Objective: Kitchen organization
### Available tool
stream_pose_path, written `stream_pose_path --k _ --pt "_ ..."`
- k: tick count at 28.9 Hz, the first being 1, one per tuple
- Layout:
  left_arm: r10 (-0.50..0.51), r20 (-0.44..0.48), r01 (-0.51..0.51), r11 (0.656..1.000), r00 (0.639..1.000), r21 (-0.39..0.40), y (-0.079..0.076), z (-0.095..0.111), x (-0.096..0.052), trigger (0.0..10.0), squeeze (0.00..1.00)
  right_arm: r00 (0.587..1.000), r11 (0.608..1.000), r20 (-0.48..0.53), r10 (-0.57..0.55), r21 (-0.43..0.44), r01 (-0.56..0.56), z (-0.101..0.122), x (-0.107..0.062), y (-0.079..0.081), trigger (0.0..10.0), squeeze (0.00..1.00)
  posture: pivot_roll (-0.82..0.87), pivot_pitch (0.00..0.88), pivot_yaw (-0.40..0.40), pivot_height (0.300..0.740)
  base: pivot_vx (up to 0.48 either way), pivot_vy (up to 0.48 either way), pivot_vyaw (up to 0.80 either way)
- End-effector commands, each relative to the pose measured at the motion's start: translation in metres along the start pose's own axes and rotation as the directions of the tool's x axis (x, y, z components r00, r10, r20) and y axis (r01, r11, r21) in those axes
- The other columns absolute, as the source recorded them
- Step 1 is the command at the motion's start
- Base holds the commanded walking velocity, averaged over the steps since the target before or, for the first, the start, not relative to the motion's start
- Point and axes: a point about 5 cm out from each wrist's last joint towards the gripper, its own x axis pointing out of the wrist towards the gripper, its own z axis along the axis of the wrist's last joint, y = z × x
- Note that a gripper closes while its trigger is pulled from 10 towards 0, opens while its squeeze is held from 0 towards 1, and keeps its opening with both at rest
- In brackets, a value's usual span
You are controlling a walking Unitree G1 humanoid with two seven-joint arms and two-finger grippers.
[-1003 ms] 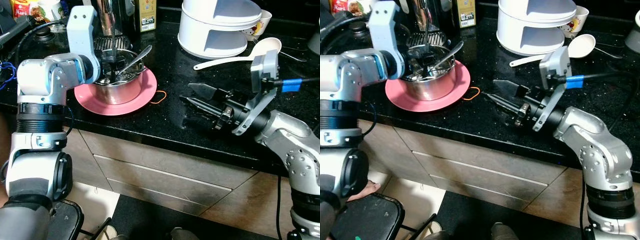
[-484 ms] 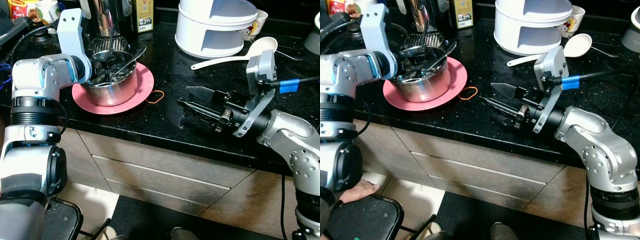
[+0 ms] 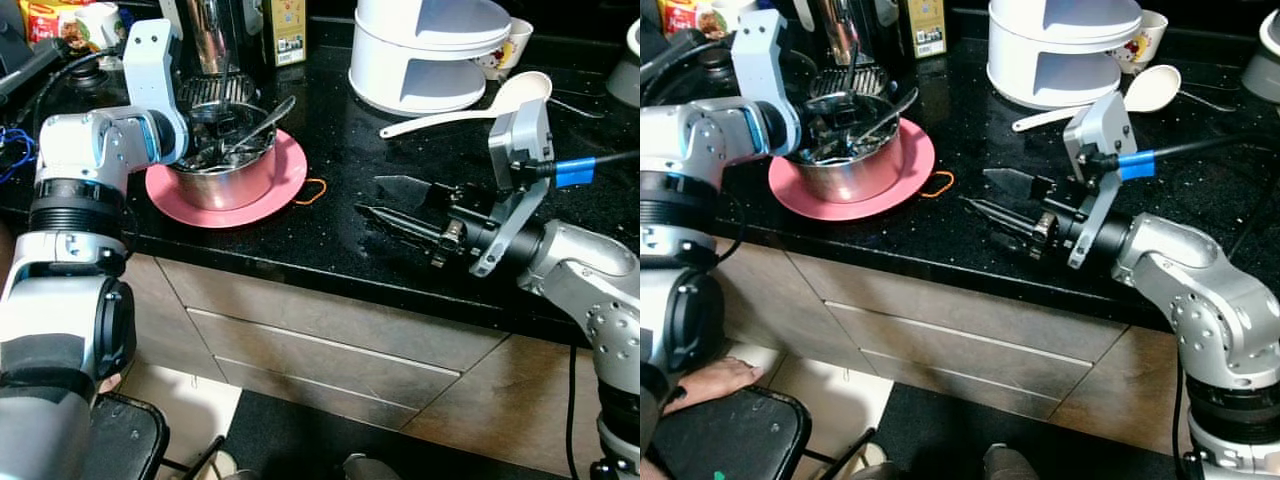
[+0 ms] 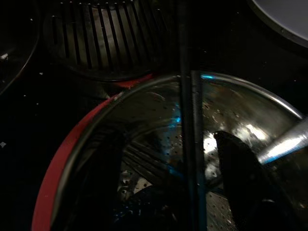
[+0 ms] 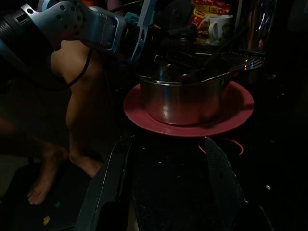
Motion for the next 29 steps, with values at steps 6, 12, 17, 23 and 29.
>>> stream_pose_path --k 6,12,17,23,29 --pt "-0.015 -0.088 0.014 1.000 0.996 -0.020 0.000 -0.017 0.008 0.0 0.00 1.000 1.000 -0.004 0.014 -0.002 -0.014 0.002 0.000 0.005 10.0 0.00 -0.02 0.158 0.018 0.732 0.000 0.000 0.00" --pt "-0.015 -0.104 0.011 0.999 0.994 -0.036 0.004 -0.020 0.011 0.0 0.00 1.000 1.000 -0.001 0.011 0.000 -0.011 0.003 0.002 0.006 10.0 0.00 -0.02 0.155 0.021 0.732 0.000 0.000 0.00" --pt "-0.010 -0.108 0.006 0.999 0.994 -0.037 0.006 -0.020 0.011 0.0 0.00 1.000 1.000 0.001 0.008 -0.002 -0.008 0.004 0.002 0.006 10.0 0.00 -0.02 0.154 0.022 0.732 0.000 0.000 0.00" --pt "-0.012 -0.102 0.008 0.999 0.995 -0.045 0.007 -0.019 0.011 0.0 0.00 1.000 1.000 0.003 -0.003 -0.002 0.003 0.005 0.002 0.005 10.0 0.00 -0.02 0.150 0.020 0.732 0.000 0.000 0.00" --pt "-0.049 0.045 0.050 0.999 0.998 -0.021 0.000 0.009 0.006 0.0 0.00 0.998 1.000 0.053 -0.020 0.009 0.019 0.009 0.005 0.002 10.0 0.00 -0.02 0.142 0.019 0.732 0.000 0.000 0.00"
